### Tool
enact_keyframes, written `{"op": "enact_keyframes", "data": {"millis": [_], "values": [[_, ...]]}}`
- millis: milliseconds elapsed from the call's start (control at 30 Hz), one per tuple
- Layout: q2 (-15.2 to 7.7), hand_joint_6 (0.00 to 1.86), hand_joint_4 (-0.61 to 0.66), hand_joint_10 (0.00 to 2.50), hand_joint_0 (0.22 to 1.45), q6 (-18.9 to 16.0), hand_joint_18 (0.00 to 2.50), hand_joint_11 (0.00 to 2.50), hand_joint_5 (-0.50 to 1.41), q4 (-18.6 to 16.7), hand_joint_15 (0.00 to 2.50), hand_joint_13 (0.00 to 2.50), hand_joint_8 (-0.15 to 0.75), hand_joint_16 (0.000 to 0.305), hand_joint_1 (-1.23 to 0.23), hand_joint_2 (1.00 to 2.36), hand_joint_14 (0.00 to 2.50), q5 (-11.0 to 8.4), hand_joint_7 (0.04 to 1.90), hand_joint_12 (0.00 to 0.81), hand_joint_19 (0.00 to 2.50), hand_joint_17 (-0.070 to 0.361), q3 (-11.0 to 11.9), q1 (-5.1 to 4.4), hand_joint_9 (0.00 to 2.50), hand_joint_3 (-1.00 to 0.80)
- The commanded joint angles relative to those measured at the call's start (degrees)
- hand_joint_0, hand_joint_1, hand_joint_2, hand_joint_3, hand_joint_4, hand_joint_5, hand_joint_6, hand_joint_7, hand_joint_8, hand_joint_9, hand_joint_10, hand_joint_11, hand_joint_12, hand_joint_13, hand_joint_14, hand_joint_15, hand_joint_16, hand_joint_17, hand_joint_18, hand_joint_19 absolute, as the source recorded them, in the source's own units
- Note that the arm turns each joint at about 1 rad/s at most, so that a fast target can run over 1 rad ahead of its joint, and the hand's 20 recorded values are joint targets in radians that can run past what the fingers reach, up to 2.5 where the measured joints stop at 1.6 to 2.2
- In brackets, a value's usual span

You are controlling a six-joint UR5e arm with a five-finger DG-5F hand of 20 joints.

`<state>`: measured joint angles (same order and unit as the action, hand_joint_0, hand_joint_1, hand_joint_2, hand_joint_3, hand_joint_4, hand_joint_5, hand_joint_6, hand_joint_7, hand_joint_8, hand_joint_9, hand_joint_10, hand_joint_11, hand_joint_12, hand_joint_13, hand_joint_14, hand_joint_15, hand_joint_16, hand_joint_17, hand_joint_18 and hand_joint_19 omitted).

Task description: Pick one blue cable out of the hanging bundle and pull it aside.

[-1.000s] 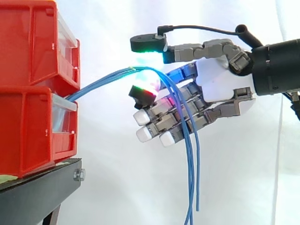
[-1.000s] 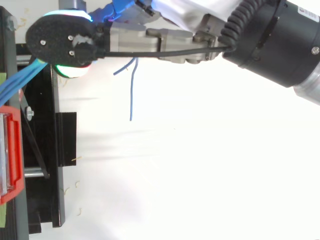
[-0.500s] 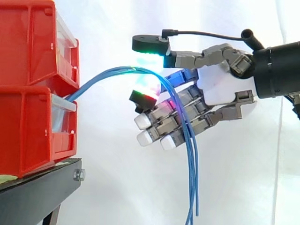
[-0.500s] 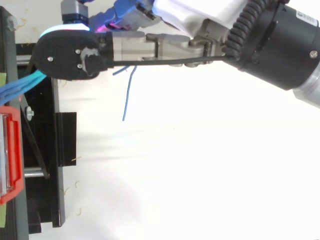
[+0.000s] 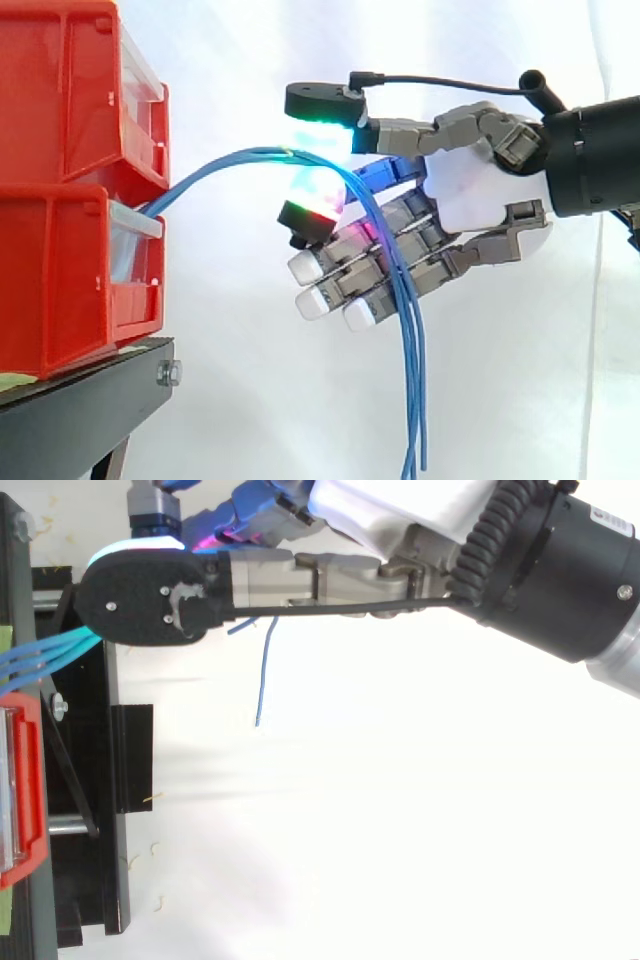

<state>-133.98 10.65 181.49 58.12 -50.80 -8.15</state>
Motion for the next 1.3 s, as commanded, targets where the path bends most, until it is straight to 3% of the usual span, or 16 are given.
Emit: {"op": "enact_keyframes", "data": {"millis": [0, 200, 400, 500, 700, 800, 967, 1067, 1267], "values": [[0.2, 0.90, 0.04, 0.02, 0.76, 0.0, 0.66, 0.58, -0.17, 0.0, 0.48, 0.74, 0.206, 0.047, -0.97, 1.00, 0.02, -0.02, 1.36, 0.367, 0.46, 0.106, 0.0, -0.02, 0.80, -0.50], [0.2, 0.89, 0.13, 0.02, 0.49, -0.1, 0.68, 0.58, -0.16, 0.9, 0.51, 0.76, 0.274, 0.055, -0.86, 1.00, 0.02, -0.02, 1.29, 0.413, 0.53, 0.124, -0.1, -0.02, 0.85, -0.50], [0.2, 0.87, 0.18, 0.02, 0.41, -4.8, 0.72, 0.57, -0.17, 3.8, 0.51, 0.76, 0.330, 0.067, -0.75, 1.00, 0.02, 0.42, 1.22, 0.463, 0.54, 0.151, -0.1, -0.37, 0.85, -0.50], [0.2, 0.87, 0.18, 0.01, 0.42, -7.5, 0.72, 0.56, -0.17, 6.3, 0.51, 0.76, 0.330, 0.067, -0.72, 1.00, 0.02, 1.12, 1.22, 0.464, 0.55, 0.151, -0.1, -0.81, 0.85, -0.50], [0.3, 0.86, 0.16, 0.02, 0.52, -7.7, 0.66, 0.58, -0.18, 6.9, 0.52, 0.74, 0.306, 0.059, -0.69, 1.00, 0.02, 1.21, 1.23, 0.430, 0.58, 0.133, -0.1, -0.90, 0.83, -0.50], [0.3, 0.85, 0.17, 0.01, 0.48, -7.7, 0.68, 0.57, -0.17, 7.0, 0.51, 0.75, 0.327, 0.063, -0.50, 1.00, 0.02, 1.21, 1.25, 0.453, 0.60, 0.143, -0.1, -0.90, 0.86, -0.50], [0.3, 0.85, 0.17, 0.01, 0.48, -7.7, 0.67, 0.57, -0.17, 6.9, 0.52, 0.75, 0.333, 0.064, -0.38, 1.00, 0.02, 1.21, 1.25, 0.460, 0.60, 0.145, -0.1, -0.90, 0.87, -0.50], [0.3, 0.84, 0.15, 0.02, 0.53, -7.7, 0.63, 0.57, -0.17, 6.9, 0.53, 0.73, 0.320, 0.060, -0.42, 1.00, 0.02, 1.21, 1.27, 0.441, 0.62, 0.135, 0.0, -0.90, 0.86, -0.48], [0.3, 0.85, 0.19, 0.02, 0.57, -7.8, 0.65, 0.58, -0.17, 6.9, 0.52, 0.74, 0.331, 0.062, -0.62, 1.01, 0.02, 1.21, 1.33, 0.449, 0.60, 0.140, 0.0, -0.90, 0.86, -0.22]]}}
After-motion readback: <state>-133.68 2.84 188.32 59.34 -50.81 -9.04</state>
